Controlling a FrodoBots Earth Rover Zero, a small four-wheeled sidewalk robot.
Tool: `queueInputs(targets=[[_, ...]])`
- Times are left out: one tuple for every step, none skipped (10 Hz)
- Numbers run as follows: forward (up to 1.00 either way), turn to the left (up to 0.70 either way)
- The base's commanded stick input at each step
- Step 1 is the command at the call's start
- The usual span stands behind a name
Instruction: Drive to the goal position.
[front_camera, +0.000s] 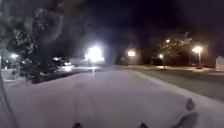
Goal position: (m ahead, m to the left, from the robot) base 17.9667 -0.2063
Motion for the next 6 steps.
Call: queueInputs(targets=[[0.50,0.00],[0.50,0.00],[0.50,0.00],[0.50,0.00],[0.50,0.00],[0.50,0.00]])
